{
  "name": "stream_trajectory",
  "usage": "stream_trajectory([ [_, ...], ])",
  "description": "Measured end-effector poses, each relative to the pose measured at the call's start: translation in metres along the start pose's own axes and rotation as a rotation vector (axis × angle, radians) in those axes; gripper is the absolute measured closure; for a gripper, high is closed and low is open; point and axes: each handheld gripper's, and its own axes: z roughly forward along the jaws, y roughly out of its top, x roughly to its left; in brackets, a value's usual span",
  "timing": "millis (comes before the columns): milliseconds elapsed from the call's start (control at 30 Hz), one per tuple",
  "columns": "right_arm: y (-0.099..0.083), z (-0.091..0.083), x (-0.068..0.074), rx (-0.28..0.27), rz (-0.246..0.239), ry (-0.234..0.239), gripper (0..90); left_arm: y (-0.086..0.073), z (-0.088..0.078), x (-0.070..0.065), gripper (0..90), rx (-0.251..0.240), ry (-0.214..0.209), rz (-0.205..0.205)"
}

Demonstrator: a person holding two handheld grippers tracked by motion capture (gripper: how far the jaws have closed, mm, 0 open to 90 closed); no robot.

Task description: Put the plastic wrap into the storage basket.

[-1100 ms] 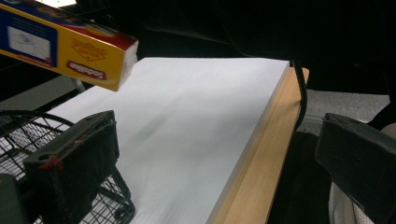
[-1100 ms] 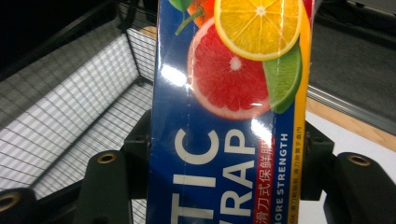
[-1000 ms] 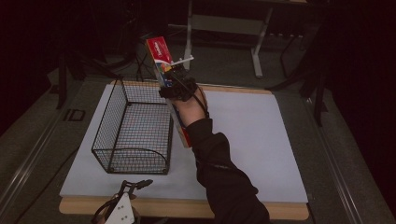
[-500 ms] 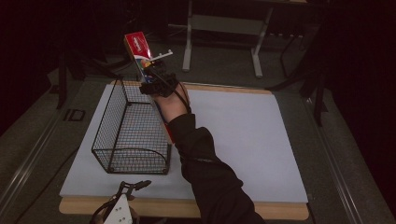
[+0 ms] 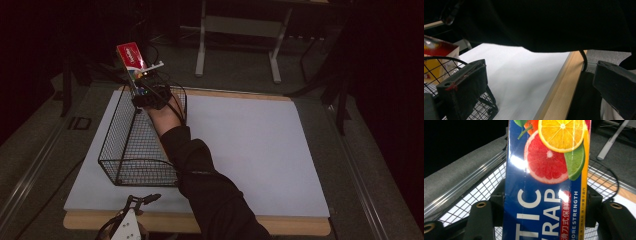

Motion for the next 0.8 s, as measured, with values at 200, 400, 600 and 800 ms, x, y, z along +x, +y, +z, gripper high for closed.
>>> stream_trajectory([
  [200, -0.003, 0.010, 0.008, 0.004, 0.004, 0.016, 39.8, 0.000, 0.000, 0.001, 0.1, 0.000, 0.003, -0.001],
  [400, -0.013, 0.023, 0.011, 0.033, 0.009, 0.017, 39.8, 0.000, -0.001, 0.001, 0.1, 0.000, 0.004, 0.000],
  [600, -0.025, 0.035, 0.007, 0.071, 0.028, 0.021, 39.8, 0.000, -0.001, 0.001, 0.1, -0.001, 0.000, -0.001],
  [800, -0.034, 0.046, 0.010, 0.111, 0.011, 0.004, 39.7, 0.000, -0.001, 0.001, 0.1, -0.002, 0.000, 0.002],
])
